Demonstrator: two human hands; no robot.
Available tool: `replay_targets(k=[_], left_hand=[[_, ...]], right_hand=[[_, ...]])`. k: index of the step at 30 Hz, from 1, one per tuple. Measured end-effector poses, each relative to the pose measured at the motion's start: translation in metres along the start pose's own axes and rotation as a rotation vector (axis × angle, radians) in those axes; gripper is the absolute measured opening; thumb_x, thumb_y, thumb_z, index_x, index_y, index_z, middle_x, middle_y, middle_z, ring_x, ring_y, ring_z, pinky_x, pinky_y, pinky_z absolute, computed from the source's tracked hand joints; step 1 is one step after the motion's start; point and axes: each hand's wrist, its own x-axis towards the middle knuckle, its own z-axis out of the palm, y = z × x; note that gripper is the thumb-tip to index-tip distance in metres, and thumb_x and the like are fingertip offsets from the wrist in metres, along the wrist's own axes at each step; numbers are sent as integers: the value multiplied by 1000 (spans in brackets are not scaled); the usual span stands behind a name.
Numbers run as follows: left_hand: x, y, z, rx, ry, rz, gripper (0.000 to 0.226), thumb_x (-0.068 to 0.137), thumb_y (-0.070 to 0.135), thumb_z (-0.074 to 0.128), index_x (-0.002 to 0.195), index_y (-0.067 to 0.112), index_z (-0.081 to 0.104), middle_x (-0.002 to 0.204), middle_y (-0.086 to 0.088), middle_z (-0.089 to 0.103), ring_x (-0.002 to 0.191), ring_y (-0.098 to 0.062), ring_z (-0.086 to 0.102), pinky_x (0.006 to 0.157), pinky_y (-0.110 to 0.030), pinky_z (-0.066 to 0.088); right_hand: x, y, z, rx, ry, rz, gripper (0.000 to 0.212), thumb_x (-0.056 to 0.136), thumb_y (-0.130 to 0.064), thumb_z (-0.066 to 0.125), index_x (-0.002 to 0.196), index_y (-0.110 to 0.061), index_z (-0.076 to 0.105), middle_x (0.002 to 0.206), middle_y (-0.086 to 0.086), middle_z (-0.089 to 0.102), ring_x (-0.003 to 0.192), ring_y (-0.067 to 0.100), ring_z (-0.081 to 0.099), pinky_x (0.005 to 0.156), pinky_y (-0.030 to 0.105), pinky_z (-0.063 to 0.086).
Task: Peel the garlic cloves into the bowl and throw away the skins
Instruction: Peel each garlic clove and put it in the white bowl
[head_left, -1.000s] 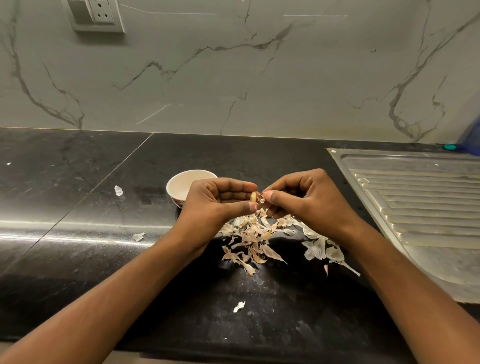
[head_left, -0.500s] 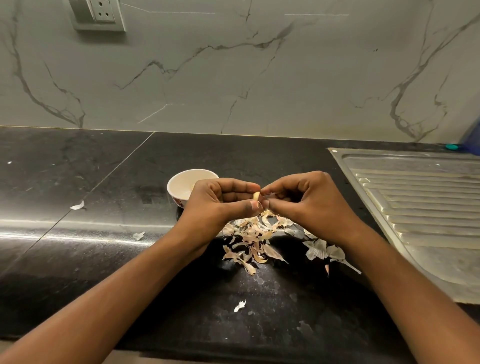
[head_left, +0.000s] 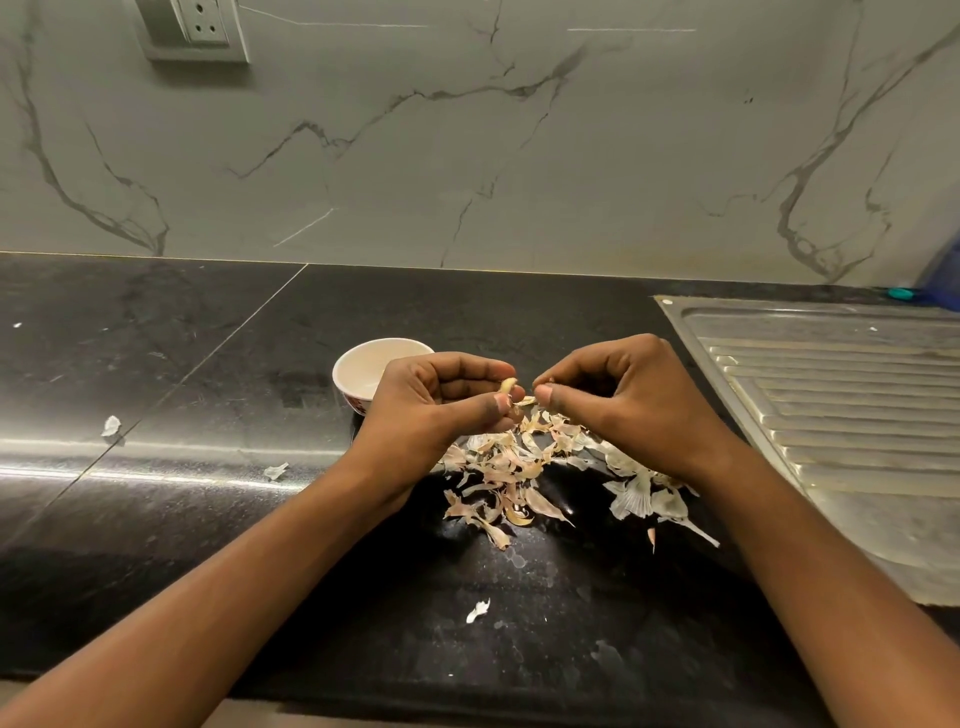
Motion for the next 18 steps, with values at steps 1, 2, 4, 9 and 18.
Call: replay_targets(k=[1, 2, 4, 9, 18], left_hand=[[0, 0, 0, -3, -4, -5, 30, 90, -6, 73, 120, -1, 72, 105, -18, 80, 99, -34, 79, 87, -36, 65], [0, 0, 0, -3, -8, -9, 29, 91, -6, 72, 120, 0, 72, 106, -18, 80, 99, -34, 79, 86, -36, 65], [0, 0, 1, 1, -16, -10, 29, 92, -5, 71, 120, 0, 71, 105, -17, 80, 99, -34, 79, 86, -36, 65], [0, -1, 2, 14, -44, -3, 31, 94, -7, 69, 124, 2, 68, 104, -20, 79, 98, -36, 79, 87, -38, 66], [0, 0, 3, 1, -46, 16, 30, 96, -3, 68, 126, 1, 67, 106, -18, 80, 98, -35, 79, 84, -35, 66]], right_hand=[[0, 0, 0, 14, 7, 4, 6, 89, -20, 86, 95, -22, 85, 82, -12, 80, 77, 10, 77, 70, 25, 64], [0, -1, 0, 33, 9, 9, 8, 87, -21, 88, 95, -21, 85, 84, -9, 80, 78, 12, 77, 72, 28, 66], [1, -2, 1, 67, 2, 8, 14, 86, -26, 89, 96, -19, 84, 86, -7, 80, 79, 13, 78, 73, 29, 66], [0, -2, 5, 61, -35, -10, 14, 91, -28, 85, 104, -22, 85, 91, -11, 81, 86, 7, 77, 73, 18, 59], [2, 3, -2, 33, 25, 18, 9, 92, -14, 84, 97, -20, 82, 87, -9, 80, 82, 10, 78, 76, 30, 67]])
